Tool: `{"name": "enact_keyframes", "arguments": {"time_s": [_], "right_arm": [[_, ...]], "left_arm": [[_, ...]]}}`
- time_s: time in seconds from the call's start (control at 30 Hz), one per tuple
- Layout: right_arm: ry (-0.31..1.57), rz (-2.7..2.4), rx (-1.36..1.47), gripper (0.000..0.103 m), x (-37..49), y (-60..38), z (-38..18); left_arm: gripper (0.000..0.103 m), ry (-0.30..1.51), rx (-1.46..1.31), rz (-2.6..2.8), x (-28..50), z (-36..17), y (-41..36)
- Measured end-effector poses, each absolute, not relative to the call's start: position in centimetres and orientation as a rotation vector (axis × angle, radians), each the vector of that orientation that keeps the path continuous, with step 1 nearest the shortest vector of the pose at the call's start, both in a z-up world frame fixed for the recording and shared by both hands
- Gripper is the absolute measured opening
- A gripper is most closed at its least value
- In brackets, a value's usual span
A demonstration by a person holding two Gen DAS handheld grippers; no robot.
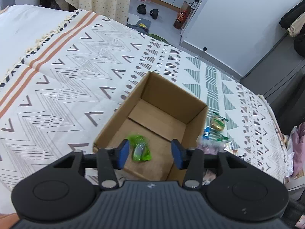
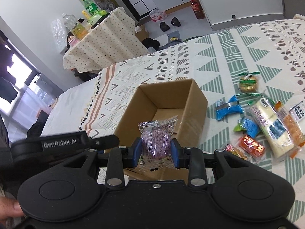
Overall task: Organize snacks
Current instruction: 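Drop the green packet into the box with the left tool while the right tool carries, then lower the purple mesh bag into the box and open the right tool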
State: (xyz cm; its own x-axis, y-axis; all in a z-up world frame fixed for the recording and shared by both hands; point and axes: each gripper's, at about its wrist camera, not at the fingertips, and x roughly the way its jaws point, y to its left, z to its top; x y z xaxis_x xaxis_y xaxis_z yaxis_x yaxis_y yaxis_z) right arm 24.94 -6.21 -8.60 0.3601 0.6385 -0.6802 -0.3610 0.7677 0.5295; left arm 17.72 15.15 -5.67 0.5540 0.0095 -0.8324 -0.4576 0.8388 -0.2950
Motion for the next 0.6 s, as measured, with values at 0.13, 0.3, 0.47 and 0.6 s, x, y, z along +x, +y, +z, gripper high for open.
{"name": "enact_keyframes", "arguments": {"time_s": [0.13, 0.3, 0.47, 0.6], "right_arm": [[1.009, 0.659, 0.321, 0.034, 25.2, -5.7, -8.3], [0.990, 0.652, 0.318, 0.051, 25.1, -5.8, -7.8], [0.992, 0.627, 0.320, 0.056, 24.9, -7.1, -7.9], [0.997, 0.602, 0.315, 0.062, 24.6, -8.6, -8.2]], "left_arm": [[0.062, 0.960, -0.505, 0.309, 17.3, -5.6, 15.2], [0.075, 0.962, -0.477, 0.338, 16.9, -5.4, 15.1], [0.081, 0.972, -0.464, 0.349, 16.6, -5.6, 15.0], [0.087, 0.976, -0.456, 0.339, 16.4, -5.6, 14.6]]}}
